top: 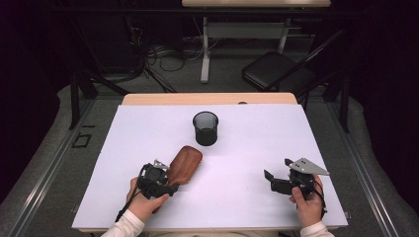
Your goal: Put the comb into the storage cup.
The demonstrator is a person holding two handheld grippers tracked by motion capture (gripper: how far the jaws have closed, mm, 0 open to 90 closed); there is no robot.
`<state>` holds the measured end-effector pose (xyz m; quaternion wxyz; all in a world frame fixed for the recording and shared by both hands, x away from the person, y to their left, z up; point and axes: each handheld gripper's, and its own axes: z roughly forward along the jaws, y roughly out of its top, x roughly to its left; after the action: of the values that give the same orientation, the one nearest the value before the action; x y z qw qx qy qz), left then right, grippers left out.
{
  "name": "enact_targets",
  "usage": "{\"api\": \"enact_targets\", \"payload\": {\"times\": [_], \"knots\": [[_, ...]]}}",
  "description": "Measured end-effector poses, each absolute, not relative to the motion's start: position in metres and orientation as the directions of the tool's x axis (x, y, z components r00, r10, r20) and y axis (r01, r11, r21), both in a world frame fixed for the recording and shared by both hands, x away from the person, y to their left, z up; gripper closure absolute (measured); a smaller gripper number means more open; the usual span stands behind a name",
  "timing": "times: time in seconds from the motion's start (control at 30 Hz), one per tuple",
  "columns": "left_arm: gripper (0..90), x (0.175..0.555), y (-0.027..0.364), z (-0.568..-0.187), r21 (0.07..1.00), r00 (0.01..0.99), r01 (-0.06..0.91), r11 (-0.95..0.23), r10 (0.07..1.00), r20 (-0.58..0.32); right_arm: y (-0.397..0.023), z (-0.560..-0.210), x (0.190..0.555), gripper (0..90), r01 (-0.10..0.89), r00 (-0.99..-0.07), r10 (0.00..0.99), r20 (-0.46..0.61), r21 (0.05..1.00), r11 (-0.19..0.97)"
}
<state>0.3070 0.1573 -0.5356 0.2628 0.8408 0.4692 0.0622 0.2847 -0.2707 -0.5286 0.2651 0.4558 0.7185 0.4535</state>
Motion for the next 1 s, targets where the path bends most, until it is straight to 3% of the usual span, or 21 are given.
{"api": "enact_targets", "payload": {"times": [1.0], "knots": [[60.9, 0.3077, 0.1502, -0.5404, 0.495, 0.571, 0.732, -0.469, 0.818, -0.069, -0.2701, -0.5296, 0.2854, 12.8, 0.412, -0.450, 0.892, 0.029, 0.894, 0.178]]}}
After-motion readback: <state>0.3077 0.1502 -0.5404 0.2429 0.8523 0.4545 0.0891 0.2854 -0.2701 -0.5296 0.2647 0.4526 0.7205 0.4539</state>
